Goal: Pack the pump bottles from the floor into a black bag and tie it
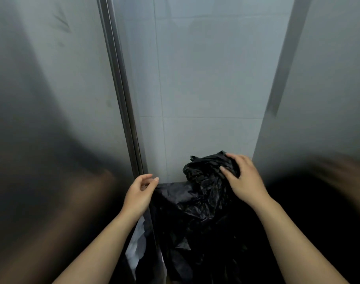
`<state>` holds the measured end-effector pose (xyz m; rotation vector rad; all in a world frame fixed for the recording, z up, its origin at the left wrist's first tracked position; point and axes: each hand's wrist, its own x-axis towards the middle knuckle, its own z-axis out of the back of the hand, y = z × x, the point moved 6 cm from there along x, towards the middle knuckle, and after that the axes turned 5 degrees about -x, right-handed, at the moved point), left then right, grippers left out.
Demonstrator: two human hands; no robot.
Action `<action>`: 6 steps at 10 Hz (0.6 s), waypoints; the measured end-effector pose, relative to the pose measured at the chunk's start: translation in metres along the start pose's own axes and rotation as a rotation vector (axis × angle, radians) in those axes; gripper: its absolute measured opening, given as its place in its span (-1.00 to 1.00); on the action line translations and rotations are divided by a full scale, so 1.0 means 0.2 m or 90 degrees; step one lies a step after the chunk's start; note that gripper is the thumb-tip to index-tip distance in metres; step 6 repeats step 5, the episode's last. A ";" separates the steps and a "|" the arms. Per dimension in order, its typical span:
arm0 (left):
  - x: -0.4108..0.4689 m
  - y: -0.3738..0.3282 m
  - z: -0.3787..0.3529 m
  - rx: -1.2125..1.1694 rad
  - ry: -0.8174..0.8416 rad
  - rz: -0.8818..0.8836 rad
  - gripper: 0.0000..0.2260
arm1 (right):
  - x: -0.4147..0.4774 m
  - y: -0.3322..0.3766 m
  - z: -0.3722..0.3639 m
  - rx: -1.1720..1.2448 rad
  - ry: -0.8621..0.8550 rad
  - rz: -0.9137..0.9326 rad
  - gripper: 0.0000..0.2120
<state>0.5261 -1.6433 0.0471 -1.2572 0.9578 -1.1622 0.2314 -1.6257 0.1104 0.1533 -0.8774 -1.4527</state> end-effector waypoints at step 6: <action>-0.41 -0.28 0.08 0.265 0.087 -0.155 -0.61 | -0.32 0.31 0.20 -0.076 0.038 -0.014 -0.39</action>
